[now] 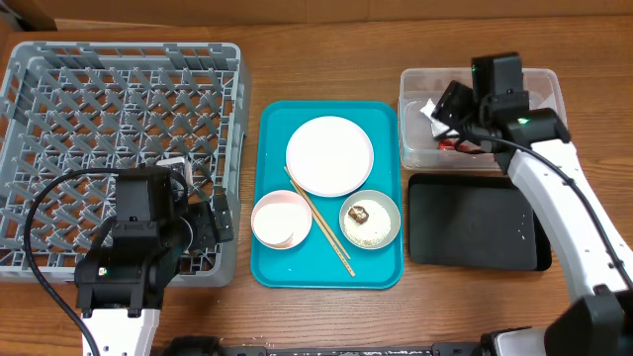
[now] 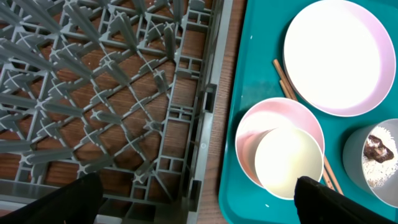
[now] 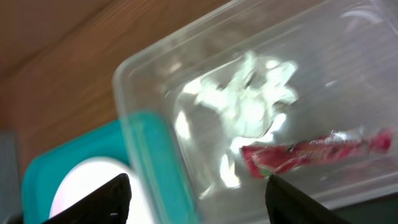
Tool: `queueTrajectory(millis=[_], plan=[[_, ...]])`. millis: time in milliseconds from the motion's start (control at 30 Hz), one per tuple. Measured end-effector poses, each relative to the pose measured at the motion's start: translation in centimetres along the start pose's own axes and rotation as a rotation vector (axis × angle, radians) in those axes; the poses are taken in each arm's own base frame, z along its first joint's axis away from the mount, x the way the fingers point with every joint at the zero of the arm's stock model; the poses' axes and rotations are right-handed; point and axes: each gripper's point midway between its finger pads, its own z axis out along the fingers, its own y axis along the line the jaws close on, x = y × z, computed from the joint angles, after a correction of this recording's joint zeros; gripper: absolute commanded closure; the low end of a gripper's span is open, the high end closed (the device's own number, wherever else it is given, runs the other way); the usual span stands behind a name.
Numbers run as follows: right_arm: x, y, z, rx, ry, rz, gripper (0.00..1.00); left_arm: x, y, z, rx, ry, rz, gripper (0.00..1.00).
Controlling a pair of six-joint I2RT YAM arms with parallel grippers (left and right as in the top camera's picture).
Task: Sort waste into correct bins and load items into the dishwasher
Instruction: 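Carry the tissue and red wrapper into the clear bin, release, then grasp the rice bowl rim with the right gripper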
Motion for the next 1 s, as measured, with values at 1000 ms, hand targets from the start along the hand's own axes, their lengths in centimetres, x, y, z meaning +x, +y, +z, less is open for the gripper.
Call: queueTrajectory(millis=[1000], plan=[[26.9,8.0,-4.8,-0.291,0.534,-0.791,0.41,0.0,0.0,0.0,0.0,0.0,0.0,0.0]])
